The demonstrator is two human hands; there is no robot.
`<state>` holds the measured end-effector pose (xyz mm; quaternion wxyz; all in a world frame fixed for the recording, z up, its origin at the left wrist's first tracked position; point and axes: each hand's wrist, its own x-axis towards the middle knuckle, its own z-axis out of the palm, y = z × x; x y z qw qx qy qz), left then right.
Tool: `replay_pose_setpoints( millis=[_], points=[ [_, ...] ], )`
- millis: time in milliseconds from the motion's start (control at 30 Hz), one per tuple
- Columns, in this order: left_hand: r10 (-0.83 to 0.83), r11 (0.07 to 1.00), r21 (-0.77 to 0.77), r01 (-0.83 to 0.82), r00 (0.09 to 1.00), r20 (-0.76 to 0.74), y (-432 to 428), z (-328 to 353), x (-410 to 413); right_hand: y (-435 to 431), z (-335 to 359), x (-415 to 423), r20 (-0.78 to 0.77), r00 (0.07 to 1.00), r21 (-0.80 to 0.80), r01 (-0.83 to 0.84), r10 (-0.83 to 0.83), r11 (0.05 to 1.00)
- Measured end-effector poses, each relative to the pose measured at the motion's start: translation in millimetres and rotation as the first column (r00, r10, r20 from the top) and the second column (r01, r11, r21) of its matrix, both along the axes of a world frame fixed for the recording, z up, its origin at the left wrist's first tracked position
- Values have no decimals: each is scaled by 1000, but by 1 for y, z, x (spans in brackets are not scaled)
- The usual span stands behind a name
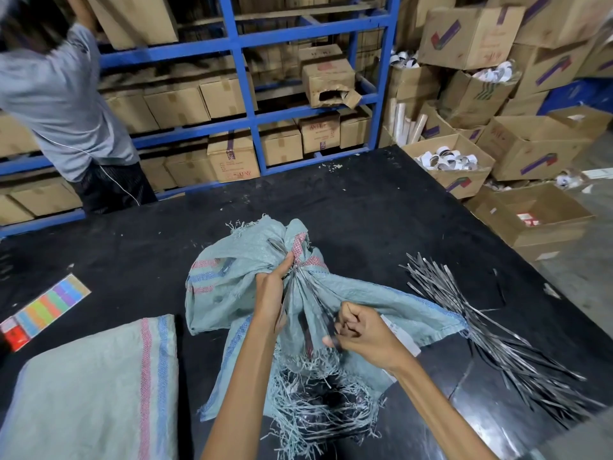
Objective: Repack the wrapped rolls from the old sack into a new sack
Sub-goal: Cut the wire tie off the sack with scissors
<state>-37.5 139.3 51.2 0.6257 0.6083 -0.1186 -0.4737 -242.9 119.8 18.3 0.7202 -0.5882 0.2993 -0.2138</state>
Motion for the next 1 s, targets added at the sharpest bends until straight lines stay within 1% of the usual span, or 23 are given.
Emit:
replay_pose_setpoints(
  millis=[100,200,367,500,667,1000],
  points=[
    [13,1000,9,-13,1000,-2,1,0,-2,2,-3,-3,-39,998,-109,45,-50,993],
    [-8,1000,-29,7,1000,-29,2,7,-7,3,-4,-4,-46,996,-147,73,-80,987],
    [-21,998,-65,15,995,-98,5,15,-11,1,-9,-2,-60,995,-125,70,-78,990],
    [-19,995,-96,4,988,-152,8,13,-13,2,-6,1,-11,999,-78,43,-44,996],
    [8,996,-86,-25,982,-187,7,11,-16,8,-4,0,41,996,-65,82,-79,995],
    [-10,998,-55,1,985,-171,2,5,-21,9,-12,-7,5,995,-81,100,-100,992]
  ],
)
